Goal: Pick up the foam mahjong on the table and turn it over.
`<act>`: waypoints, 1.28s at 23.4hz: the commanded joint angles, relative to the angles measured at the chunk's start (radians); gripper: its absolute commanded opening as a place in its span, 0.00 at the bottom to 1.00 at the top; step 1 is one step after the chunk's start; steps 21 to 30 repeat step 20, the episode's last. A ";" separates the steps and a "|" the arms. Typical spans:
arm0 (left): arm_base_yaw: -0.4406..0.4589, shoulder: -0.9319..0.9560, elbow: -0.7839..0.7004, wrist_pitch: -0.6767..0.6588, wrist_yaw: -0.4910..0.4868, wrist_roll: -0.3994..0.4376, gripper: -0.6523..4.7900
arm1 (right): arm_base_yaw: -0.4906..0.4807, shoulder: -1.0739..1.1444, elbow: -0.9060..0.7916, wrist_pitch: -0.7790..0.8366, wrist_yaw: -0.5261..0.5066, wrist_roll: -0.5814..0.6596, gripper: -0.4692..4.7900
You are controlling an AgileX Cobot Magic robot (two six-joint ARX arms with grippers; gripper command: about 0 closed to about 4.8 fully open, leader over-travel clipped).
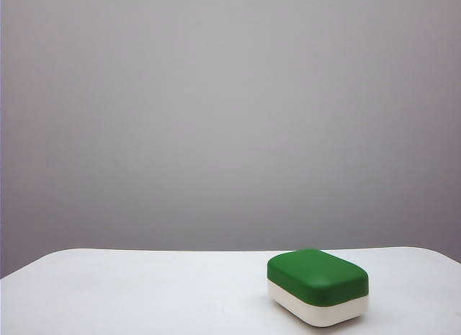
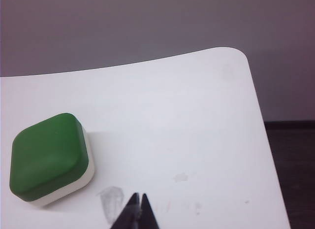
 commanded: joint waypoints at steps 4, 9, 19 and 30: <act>-0.001 0.001 0.004 -0.021 0.016 -0.032 0.22 | 0.000 0.000 -0.006 0.002 0.010 0.005 0.09; -0.001 0.001 0.004 -0.021 0.042 -0.032 0.22 | 0.000 0.000 -0.006 -0.005 -0.074 0.005 0.09; -0.001 0.001 0.004 -0.021 0.042 -0.032 0.22 | 0.000 0.000 -0.006 -0.005 -0.077 0.005 0.09; -0.001 0.001 0.004 -0.021 0.042 -0.032 0.22 | 0.000 0.000 -0.006 -0.005 -0.077 0.005 0.09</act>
